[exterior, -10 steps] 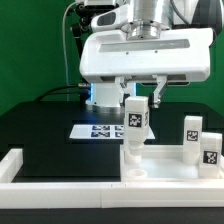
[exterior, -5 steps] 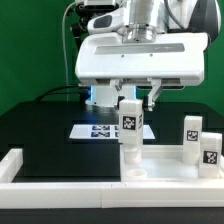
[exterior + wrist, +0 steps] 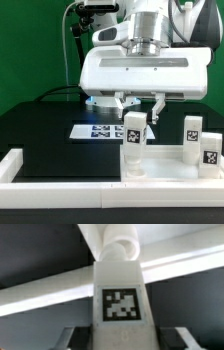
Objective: Assemble square table
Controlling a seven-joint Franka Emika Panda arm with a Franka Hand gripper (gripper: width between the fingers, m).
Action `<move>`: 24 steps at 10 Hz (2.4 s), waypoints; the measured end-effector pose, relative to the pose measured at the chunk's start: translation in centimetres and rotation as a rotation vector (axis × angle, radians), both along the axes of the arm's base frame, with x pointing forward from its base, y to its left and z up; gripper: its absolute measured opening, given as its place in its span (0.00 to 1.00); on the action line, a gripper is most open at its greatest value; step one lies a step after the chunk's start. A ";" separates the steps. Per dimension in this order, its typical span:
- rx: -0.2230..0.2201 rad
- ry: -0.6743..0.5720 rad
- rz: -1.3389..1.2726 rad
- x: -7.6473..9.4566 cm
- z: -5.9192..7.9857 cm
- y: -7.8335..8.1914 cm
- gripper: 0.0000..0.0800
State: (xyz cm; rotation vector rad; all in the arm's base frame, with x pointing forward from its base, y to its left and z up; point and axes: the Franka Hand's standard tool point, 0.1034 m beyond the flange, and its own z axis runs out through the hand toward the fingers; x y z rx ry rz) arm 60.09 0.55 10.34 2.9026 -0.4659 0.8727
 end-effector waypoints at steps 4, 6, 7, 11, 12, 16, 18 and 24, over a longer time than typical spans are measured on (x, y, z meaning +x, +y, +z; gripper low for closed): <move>-0.012 -0.027 0.017 1.0 -0.1 1.0 0.36; -0.023 -0.042 0.018 1.2 -0.1 0.8 0.36; -0.027 -0.044 0.020 1.1 -0.1 0.7 0.36; -0.038 -0.040 0.023 0.9 -0.1 0.0 0.36; -0.038 -0.041 0.023 0.8 -0.2 0.0 0.36; -0.037 -0.038 0.033 0.8 -0.3 0.6 0.36; -0.037 -0.034 0.033 0.7 -0.4 0.5 0.36; -0.042 -0.020 0.030 0.4 -1.1 0.2 0.48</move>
Offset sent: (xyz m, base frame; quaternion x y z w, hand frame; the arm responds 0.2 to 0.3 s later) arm 0.0137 0.0095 -0.0042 0.0056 0.0018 0.0115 0.9999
